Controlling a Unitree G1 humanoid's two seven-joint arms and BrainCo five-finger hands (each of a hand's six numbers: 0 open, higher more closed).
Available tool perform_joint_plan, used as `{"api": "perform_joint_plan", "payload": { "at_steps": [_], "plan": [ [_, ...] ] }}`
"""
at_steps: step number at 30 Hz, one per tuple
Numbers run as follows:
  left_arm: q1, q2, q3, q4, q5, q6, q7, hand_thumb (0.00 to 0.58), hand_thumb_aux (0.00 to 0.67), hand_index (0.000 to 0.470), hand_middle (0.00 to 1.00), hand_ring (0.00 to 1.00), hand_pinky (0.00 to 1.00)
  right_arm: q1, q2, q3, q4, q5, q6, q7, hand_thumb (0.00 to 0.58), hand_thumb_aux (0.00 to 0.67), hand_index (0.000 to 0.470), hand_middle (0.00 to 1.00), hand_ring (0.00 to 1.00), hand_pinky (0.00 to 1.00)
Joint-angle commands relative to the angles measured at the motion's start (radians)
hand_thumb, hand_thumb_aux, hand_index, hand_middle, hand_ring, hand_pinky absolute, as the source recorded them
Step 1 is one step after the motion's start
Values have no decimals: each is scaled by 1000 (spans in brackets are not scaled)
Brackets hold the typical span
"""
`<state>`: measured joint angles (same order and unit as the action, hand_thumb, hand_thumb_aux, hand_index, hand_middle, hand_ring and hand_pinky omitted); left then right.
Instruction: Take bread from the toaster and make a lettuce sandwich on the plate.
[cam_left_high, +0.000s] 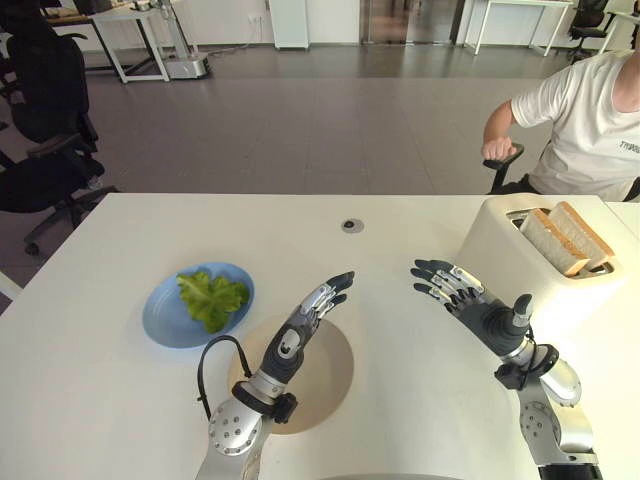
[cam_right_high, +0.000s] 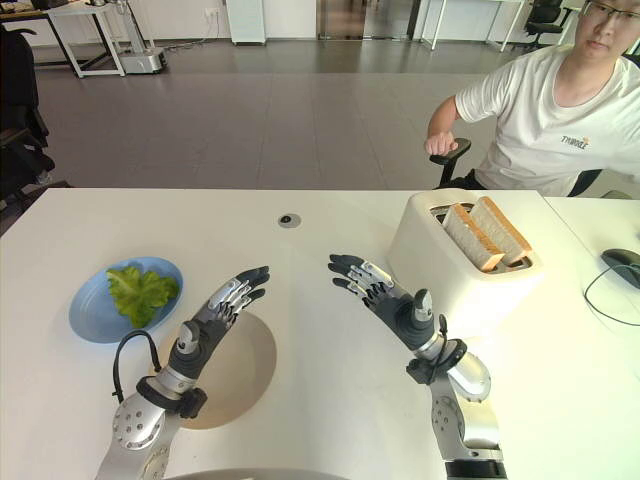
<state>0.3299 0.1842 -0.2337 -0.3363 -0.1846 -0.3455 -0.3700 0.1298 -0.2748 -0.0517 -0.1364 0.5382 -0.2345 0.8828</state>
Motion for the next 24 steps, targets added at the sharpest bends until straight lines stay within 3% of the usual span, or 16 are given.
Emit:
{"api": "perform_joint_plan", "payload": {
  "at_steps": [1,9,12,15,19,24],
  "plan": [
    [-26,-12,-11,70,-44,-45,-53,0,0,0,0,0,0,3,19,-14,65,6,-66,40,0,0,0,0,0,0],
    [-61,-31,-2,169,-150,-175,-176,0,0,0,0,0,0,-32,53,-13,185,-19,-185,76,0,0,0,0,0,0],
    [-81,-41,2,195,-179,-216,-212,0,0,0,0,0,0,-9,20,-57,16,2,-199,33,0,0,0,0,0,0],
    [-97,-49,5,222,-177,-238,-232,0,0,0,0,0,0,-71,-122,-277,-218,6,-91,-177,0,0,0,0,0,0],
    [-121,-59,5,261,-168,-253,-247,0,0,0,0,0,0,-140,-334,-528,-168,-253,35,-414,0,0,0,0,0,0],
    [-143,-72,6,299,-166,-269,-260,0,0,0,0,0,0,-76,-490,-556,65,-692,31,-601,0,0,0,0,0,0]
  ]
}}
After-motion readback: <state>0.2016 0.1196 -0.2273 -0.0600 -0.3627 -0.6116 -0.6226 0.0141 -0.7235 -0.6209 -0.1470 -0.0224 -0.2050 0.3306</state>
